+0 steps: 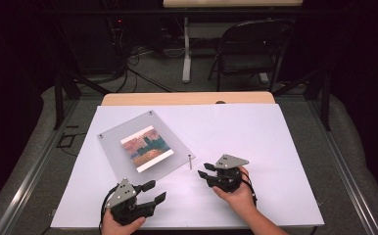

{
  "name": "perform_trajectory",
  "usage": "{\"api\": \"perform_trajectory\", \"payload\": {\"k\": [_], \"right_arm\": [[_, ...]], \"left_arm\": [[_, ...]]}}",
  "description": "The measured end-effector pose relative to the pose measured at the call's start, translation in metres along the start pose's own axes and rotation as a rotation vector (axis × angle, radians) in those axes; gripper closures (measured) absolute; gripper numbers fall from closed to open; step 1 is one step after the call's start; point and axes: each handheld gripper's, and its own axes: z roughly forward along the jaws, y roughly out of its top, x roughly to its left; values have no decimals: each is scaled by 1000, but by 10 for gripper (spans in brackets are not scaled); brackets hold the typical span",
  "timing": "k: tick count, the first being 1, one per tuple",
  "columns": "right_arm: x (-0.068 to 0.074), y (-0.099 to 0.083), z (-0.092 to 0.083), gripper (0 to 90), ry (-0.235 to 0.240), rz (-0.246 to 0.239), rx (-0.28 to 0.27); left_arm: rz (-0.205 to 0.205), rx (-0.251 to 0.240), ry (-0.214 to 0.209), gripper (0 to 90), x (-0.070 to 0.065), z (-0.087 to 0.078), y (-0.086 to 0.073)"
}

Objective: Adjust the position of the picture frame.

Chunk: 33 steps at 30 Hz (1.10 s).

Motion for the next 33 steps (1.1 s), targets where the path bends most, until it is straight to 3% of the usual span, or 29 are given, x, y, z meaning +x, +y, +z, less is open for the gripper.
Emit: {"api": "perform_trajectory", "payload": {"k": [6,15,22,29,33], "right_arm": [[-5,4,20,560,6,7,13],[-8,10,47,610,26,9,38],[-9,13,63,699,39,25,63],[-10,17,67,748,43,31,62],[-9,20,71,818,60,30,72]], "left_arm": [[-7,0,2,423,0,-4,-2],[-16,-10,30,424,0,-12,-5],[-35,-18,50,426,2,-19,-8],[-55,-24,65,428,3,-23,-10],[-56,-27,77,430,3,-25,-10]]}}
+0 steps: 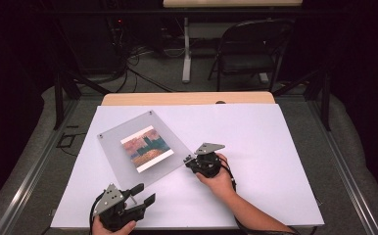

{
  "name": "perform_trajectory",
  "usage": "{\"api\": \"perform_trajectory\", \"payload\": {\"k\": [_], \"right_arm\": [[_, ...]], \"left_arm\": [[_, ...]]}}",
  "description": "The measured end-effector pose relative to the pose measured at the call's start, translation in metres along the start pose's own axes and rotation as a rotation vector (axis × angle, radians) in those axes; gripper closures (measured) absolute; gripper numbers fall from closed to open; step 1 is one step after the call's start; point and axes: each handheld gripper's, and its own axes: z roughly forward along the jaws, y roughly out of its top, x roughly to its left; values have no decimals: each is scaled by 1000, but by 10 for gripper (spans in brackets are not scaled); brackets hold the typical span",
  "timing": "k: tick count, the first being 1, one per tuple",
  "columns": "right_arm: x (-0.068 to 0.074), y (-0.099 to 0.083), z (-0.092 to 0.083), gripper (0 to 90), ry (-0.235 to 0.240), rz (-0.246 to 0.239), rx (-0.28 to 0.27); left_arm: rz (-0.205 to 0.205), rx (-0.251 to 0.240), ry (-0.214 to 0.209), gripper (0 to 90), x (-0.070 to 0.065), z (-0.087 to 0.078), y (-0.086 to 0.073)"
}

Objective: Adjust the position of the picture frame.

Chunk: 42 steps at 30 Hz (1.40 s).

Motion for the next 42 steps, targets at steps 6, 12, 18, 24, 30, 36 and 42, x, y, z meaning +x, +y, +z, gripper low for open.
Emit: {"api": "perform_trajectory", "payload": {"k": [6,12,18,24,30,36,42], "right_arm": [[-2,1,0,850,4,9,10],[-3,3,0,851,12,16,20],[-5,5,-1,851,10,18,23],[-19,10,1,847,-16,50,23],[-31,12,1,844,-35,70,26],[-45,10,-2,841,-62,101,19],[-57,8,-7,835,-81,136,9]], "left_arm": [[-9,-4,8,432,0,-1,0],[-6,-5,13,433,0,-3,0],[-2,-16,24,433,1,-6,1],[-9,-33,57,433,6,-13,2],[-42,-30,78,436,12,-14,-1],[-16,-5,80,436,8,-9,-2],[-12,19,84,432,7,-7,-2]]}}
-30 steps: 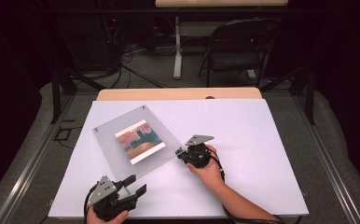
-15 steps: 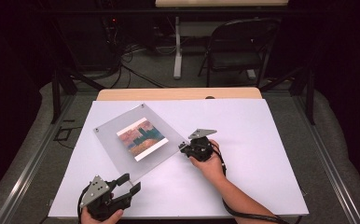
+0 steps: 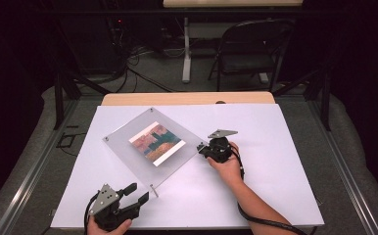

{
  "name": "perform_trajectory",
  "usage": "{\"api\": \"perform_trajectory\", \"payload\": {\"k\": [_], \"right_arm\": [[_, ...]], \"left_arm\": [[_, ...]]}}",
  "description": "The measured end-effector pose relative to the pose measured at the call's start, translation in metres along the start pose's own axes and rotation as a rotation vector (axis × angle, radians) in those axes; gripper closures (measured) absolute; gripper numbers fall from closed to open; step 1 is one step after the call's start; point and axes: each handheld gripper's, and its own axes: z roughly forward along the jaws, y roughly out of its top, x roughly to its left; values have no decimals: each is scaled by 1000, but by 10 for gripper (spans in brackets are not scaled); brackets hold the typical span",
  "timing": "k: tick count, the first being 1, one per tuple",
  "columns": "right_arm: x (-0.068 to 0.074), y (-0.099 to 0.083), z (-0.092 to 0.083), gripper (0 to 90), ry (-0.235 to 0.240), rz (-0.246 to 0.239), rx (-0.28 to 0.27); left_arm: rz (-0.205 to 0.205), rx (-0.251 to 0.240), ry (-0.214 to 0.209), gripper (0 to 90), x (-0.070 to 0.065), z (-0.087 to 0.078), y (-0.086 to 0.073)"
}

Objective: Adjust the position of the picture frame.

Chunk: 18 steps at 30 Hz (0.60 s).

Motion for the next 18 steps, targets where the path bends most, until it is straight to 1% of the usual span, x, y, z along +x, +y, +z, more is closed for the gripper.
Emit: {"api": "perform_trajectory", "payload": {"k": [1,4,5,6,8,10,14,16,17,18], "right_arm": [[0,0,0,835,0,0,0],[0,-1,0,832,2,3,-1],[-1,-1,-1,828,8,14,0],[-1,-1,-1,827,11,21,1],[-2,-1,-1,825,14,22,-2],[-2,-1,-1,824,18,30,-2],[-2,-1,-1,823,21,32,-1],[-3,-1,-1,822,24,32,-1],[-3,-1,-1,822,24,34,-1],[-3,-1,-1,822,24,34,-1]], "left_arm": [[1,2,1,432,0,0,0],[-6,33,22,438,0,1,-2],[-7,38,22,441,0,0,-2],[-18,44,24,445,-1,0,-3],[-30,57,23,459,-2,0,-4],[-34,87,33,468,-2,1,-6],[-43,105,39,488,-2,5,-7],[-37,123,35,512,-2,7,-7],[-45,148,26,524,-2,12,-8],[-45,148,26,528,-2,12,-8]]}}
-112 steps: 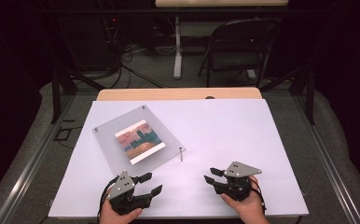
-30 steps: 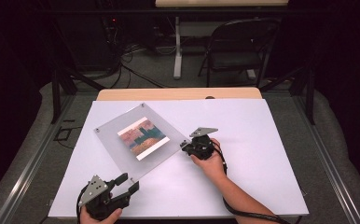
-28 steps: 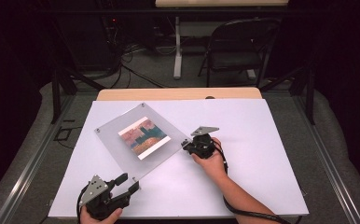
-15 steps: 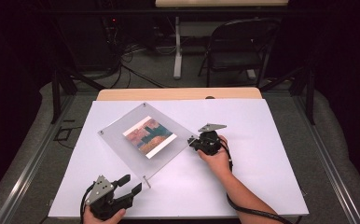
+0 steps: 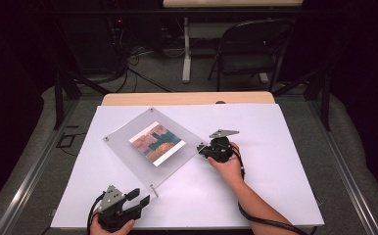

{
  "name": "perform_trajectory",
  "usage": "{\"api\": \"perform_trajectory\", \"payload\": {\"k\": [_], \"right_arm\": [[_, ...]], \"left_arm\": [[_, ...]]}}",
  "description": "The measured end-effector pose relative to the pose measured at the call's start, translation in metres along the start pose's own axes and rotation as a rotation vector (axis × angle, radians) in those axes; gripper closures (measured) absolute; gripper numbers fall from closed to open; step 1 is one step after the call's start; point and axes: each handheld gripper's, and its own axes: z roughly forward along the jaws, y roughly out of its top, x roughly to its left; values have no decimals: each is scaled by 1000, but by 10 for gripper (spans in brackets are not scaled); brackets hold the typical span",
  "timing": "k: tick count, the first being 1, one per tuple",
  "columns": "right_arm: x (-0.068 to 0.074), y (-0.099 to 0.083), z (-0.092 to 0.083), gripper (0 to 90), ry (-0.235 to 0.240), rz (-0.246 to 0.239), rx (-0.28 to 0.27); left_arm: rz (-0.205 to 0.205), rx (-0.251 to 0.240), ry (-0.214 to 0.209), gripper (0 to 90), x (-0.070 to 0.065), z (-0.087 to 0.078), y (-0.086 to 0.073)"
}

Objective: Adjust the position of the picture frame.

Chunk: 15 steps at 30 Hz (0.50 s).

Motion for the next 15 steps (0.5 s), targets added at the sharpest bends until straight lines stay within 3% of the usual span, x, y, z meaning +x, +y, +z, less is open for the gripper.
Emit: {"api": "perform_trajectory", "payload": {"k": [6,10,15], "right_arm": [[-1,0,0,822,5,0,-2],[-1,0,0,822,8,-2,0],[-1,0,0,821,9,6,-2]], "left_arm": [[1,33,-5,570,-2,13,2],[43,62,11,593,-9,27,4],[44,76,20,665,-11,40,1]]}}
